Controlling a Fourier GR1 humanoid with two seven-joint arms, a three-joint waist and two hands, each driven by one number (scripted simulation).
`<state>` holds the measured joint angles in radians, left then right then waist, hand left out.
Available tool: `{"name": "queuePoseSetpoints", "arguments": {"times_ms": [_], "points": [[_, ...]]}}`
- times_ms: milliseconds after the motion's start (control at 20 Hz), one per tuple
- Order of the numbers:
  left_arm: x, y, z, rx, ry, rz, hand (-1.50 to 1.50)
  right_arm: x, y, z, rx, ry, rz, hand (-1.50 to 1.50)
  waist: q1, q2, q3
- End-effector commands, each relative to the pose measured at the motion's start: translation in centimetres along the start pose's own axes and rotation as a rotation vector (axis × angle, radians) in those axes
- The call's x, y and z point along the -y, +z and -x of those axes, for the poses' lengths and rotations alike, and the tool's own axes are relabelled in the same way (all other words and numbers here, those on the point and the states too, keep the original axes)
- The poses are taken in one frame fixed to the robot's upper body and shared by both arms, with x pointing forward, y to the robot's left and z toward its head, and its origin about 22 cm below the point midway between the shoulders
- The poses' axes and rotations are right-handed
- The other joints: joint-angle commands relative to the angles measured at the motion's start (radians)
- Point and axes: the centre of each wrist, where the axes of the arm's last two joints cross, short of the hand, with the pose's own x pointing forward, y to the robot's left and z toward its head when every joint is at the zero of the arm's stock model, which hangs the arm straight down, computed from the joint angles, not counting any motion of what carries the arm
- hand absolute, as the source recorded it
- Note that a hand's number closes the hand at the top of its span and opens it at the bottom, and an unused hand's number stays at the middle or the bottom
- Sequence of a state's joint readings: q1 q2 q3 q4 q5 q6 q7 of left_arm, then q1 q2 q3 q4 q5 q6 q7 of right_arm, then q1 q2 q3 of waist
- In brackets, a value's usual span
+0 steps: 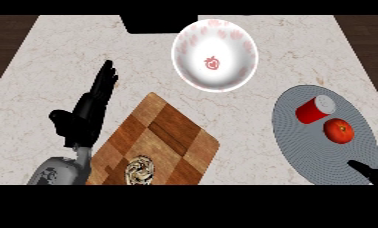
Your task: Pick the tomato from the placemat and place it in the bowl
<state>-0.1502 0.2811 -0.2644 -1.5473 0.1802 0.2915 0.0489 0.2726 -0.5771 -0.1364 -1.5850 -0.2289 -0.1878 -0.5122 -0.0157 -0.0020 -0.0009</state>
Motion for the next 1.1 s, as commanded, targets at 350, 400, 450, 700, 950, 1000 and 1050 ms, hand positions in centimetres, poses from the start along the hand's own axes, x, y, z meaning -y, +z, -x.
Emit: {"name": "queuePoseSetpoints", "arguments": {"times_ms": [350, 400, 450, 700, 950, 1000, 1050], "points": [[0.7, -0.1, -0.6, -0.004, -0.003, 0.033, 0.00, 2.9, -4.9, -3.9, -0.314, 0.151, -0.144, -1.50, 0.027, 0.003, 0.001], [0.4, 0.1, -0.1, 0.006, 0.009, 0.015, 0.00, 2.0, -3.3, -3.6, -0.325, 0.161, -0.172, -1.50, 0.018, 0.002, 0.000], [0.7, -0.5, 0.3, -0.004, 0.000, 0.004, 0.00, 2.7, -4.4, -4.3, -0.367, 0.188, -0.215, -1.50, 0.018, 0.003, 0.000], [1.0, 0.2, 2.2, -0.001, -0.004, 0.017, 0.00, 2.5, -4.7, -1.9, -0.475, 0.219, -0.291, -1.50, 0.018, 0.004, 0.001], [0.6, 0.8, -0.6, -0.008, 0.002, 0.019, 0.00, 1.6, -5.0, -0.8, -0.512, 0.213, -0.349, -1.50, 0.018, 0.002, 0.001], [1.3, -1.2, 0.9, -0.011, 0.012, 0.014, 0.00, 1.9, -4.1, -0.5, -0.501, 0.217, -0.341, -1.50, 0.011, 0.002, 0.001], [2.4, 0.0, 1.4, 0.004, -0.020, 0.012, 0.00, 2.0, -4.6, -0.5, -0.499, 0.188, -0.364, -1.50, 0.013, 0.002, 0.001]]}}
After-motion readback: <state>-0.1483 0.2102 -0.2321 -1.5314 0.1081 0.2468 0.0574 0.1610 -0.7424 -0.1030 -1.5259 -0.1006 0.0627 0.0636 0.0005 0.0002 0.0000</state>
